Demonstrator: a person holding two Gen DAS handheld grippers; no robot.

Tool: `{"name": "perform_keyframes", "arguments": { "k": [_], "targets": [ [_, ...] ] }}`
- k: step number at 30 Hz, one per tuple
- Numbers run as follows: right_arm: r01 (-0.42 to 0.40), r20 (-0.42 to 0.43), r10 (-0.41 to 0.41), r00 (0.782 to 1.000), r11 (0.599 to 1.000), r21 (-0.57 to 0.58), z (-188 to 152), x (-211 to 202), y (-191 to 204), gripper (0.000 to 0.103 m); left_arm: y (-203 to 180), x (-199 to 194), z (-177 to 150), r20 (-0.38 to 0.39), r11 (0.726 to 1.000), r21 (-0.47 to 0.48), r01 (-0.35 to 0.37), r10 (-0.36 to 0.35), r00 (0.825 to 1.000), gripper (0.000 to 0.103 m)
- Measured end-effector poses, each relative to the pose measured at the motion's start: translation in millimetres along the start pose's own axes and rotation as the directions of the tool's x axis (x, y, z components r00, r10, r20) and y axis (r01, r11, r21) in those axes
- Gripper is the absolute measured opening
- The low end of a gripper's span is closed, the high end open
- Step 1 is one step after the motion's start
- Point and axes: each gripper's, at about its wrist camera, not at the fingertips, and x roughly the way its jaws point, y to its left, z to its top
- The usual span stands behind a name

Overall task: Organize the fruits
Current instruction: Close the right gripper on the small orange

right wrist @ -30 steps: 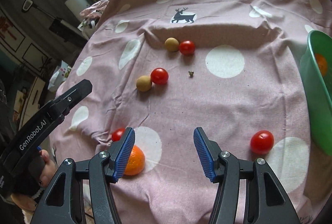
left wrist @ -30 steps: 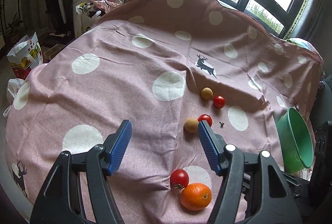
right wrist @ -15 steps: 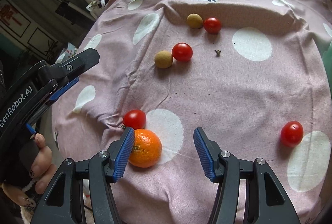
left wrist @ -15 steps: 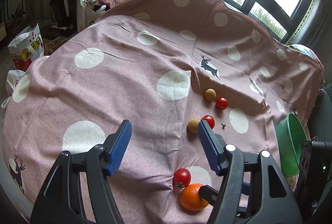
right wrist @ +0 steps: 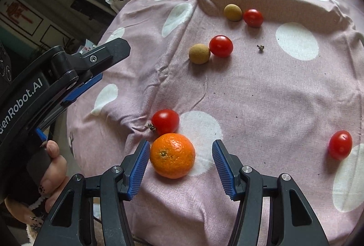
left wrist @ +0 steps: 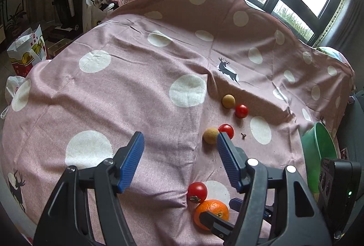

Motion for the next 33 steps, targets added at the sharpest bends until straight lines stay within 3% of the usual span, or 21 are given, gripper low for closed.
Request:
{"name": "perform_keyframes", "arguments": {
  "k": [2,7,15,19,24,33],
  "targets": [
    [-0.004,-0.005,0.003,1.0,1.0,-0.006,0,2,1,0.058,-1,0,0,-0.001,1.0,0.0,0.0,0.0,1.0,0.066],
    [-0.023,-0.009,0.023,1.0,1.0,-0.014,0,6,4,0.045,-3,1,-1,-0.006,1.0,0.004,0.004,-0.004,1.0,0.066],
    [-0.001,0.036,-0.001,0.999,0.999,0.041,2,-6,-11,0.044,-5,1,-1,-0.007,1.0,0.014,0.01,-0.01,1.0,0.066],
    [0.094,0.088,-0.103,0.991,0.99,0.101,5,-21,-32,0.044,-8,2,-2,-0.014,1.0,0.019,0.013,-0.012,1.0,0.066],
    [0.229,0.147,-0.253,0.956,0.96,0.164,11,-35,-57,0.044,-16,6,-5,-0.033,0.999,0.047,0.027,-0.025,0.999,0.066],
    [0.155,0.129,-0.191,0.973,0.956,0.248,15,-36,-83,0.044,-36,17,-15,-0.082,0.993,0.104,0.046,-0.037,0.996,0.065]
  ]
}}
